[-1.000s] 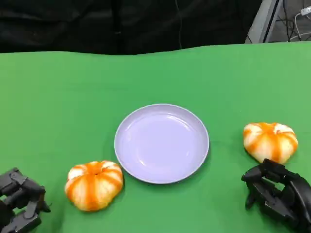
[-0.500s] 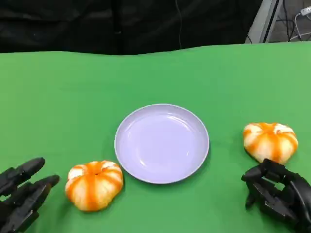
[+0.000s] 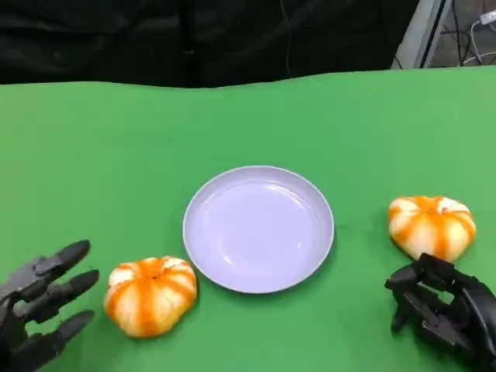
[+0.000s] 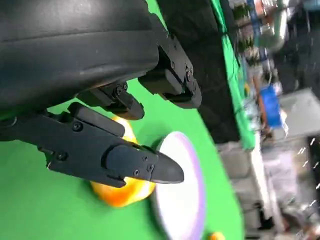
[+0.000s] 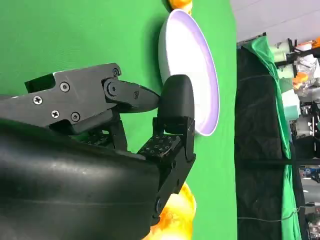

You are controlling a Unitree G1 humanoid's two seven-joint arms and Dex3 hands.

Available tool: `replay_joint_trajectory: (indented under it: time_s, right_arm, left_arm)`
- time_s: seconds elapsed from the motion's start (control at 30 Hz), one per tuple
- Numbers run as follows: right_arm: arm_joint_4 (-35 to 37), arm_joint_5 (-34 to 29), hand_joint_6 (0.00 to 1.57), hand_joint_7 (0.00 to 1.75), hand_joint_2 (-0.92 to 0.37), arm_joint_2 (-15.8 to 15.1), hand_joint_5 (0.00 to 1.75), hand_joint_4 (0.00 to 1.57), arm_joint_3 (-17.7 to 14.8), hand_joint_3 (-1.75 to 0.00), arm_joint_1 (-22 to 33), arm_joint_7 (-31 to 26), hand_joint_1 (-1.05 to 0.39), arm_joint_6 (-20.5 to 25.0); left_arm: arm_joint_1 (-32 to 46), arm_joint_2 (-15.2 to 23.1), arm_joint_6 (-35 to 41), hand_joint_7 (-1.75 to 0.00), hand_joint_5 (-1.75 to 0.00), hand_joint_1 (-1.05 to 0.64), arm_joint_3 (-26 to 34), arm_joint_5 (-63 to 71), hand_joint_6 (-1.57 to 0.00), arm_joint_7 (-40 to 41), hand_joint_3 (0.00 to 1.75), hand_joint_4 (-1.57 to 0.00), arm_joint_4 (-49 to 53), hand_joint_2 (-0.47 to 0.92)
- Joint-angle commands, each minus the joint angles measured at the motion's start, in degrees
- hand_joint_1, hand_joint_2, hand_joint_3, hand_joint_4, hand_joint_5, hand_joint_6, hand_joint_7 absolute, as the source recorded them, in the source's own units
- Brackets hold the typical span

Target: Grasp the bread from the table and place it into the plate.

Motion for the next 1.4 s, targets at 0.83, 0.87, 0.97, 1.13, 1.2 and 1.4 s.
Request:
replay_joint_trajectory:
  time_s: [0.83,0.87,0.97,1.13,1.2,1.4]
  right_arm:
    - [-0.9,0.1,0.73,1.12,-0.92,-0.5,1.75,0.61,0.2,-0.49,0.4,-0.9,-0.23,0.1]
    - [-0.9,-0.1,0.73,1.12,-0.92,-0.5,1.75,0.61,0.2,-0.49,0.5,-1.1,-0.23,0.0]
    - [-1.0,-0.4,0.72,1.11,-0.92,-0.6,1.74,0.6,0.4,-0.49,0.5,-1.4,-0.23,-0.1]
    - [-1.1,-0.6,0.72,1.11,-0.92,-0.5,1.74,0.6,0.3,-0.49,0.5,-1.5,-0.23,0.0]
    - [-1.1,-0.6,0.73,1.11,-0.92,-0.5,1.74,0.6,0.3,-0.49,0.5,-1.5,-0.23,0.0]
    - [-1.1,-0.6,0.73,1.11,-0.92,-0.5,1.74,0.6,0.3,-0.49,0.5,-1.5,-0.23,0.0]
  left_arm:
    - [-0.9,7.4,18.4,0.0,0.0,-0.93,-17.8,33.5,-0.44,16.7,0.15,-0.36,-21.5,0.92]
    - [-1.7,7.8,19.7,0.0,0.0,-0.94,-18.8,34.8,-0.44,16.6,0.15,-0.36,-21.2,0.92]
    - [-2.7,8.5,21.9,0.0,0.0,-0.96,-20.7,36.5,-0.39,16.7,0.2,-0.3,-20.8,0.92]
    - [-2.8,9.2,22.7,0.0,0.0,-0.97,-21.8,36.1,-0.39,17.4,0.21,-0.29,-21.1,0.92]
    - [-2.8,9.4,22.8,0.0,0.0,-0.97,-22.0,35.9,-0.39,17.6,0.21,-0.29,-21.1,0.92]
    - [-2.9,9.9,23.0,0.0,0.0,-0.97,-22.6,35.5,-0.39,18.1,0.21,-0.29,-21.2,0.92]
